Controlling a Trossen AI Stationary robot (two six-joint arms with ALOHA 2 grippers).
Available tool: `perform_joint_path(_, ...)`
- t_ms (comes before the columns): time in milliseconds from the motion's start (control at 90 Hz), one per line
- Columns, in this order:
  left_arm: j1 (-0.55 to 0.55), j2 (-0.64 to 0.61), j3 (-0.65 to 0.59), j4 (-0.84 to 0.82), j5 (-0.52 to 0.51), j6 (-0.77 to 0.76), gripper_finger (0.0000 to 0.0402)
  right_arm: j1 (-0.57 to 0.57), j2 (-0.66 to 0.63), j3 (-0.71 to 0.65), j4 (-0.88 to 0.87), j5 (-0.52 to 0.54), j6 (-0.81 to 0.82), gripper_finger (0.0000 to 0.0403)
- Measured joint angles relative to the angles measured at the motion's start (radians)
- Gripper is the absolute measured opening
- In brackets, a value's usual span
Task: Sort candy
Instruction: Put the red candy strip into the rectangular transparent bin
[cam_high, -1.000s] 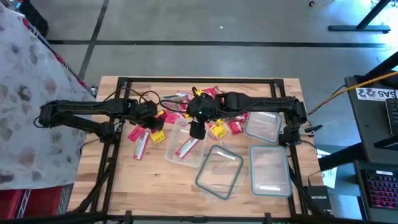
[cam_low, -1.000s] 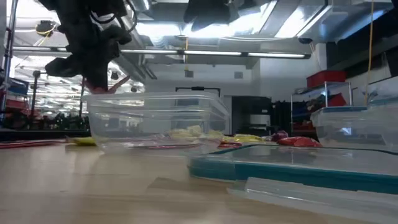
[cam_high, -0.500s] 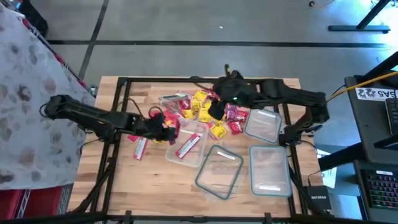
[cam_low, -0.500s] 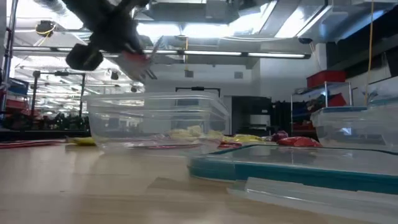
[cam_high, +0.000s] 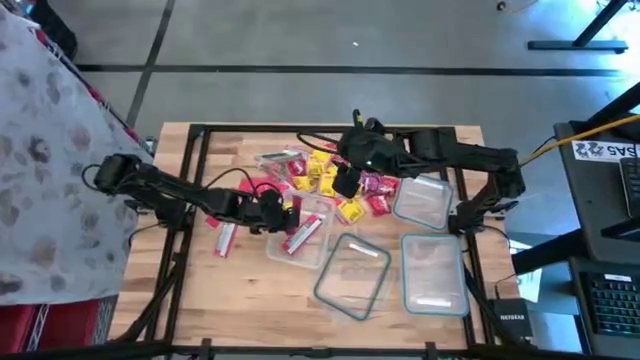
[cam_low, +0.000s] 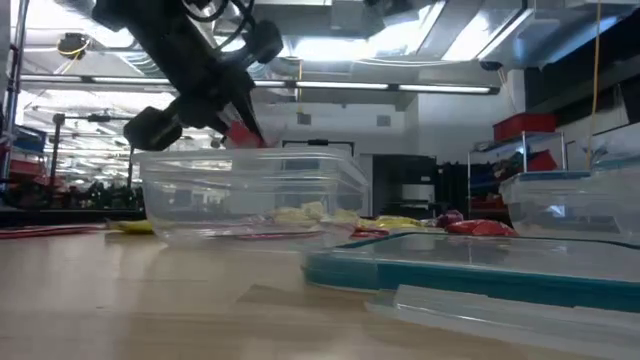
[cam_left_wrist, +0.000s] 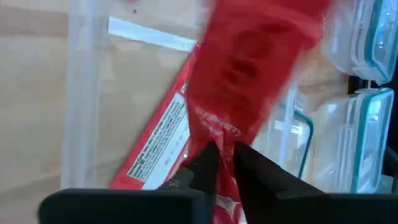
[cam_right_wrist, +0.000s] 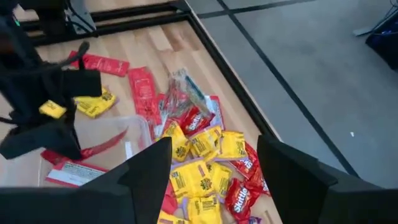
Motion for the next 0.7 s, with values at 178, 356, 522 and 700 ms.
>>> perform_joint_path(178,0.005,-0.006,0.000,0.001,0.046,0.047,0.0110,0.000,-0.001,0.000,0.010,0.000,-0.020,0.0224)
perform_joint_path(356,0.005,-0.041,0.000,-0.029,0.080,0.104,0.0147,0.001,-0.001,0.000,0.013,0.000,-0.015,0.0224)
perform_joint_path(522,0.002,-0.192,0.001,-0.249,0.017,0.127,0.0157,0.010,-0.001,0.000,0.012,-0.014,0.011,0.0224)
perform_joint_path(700,0.047,-0.309,-0.002,-0.690,0.010,0.133,0.0157,0.023,-0.001,0.000,0.023,-0.025,0.005,0.0224)
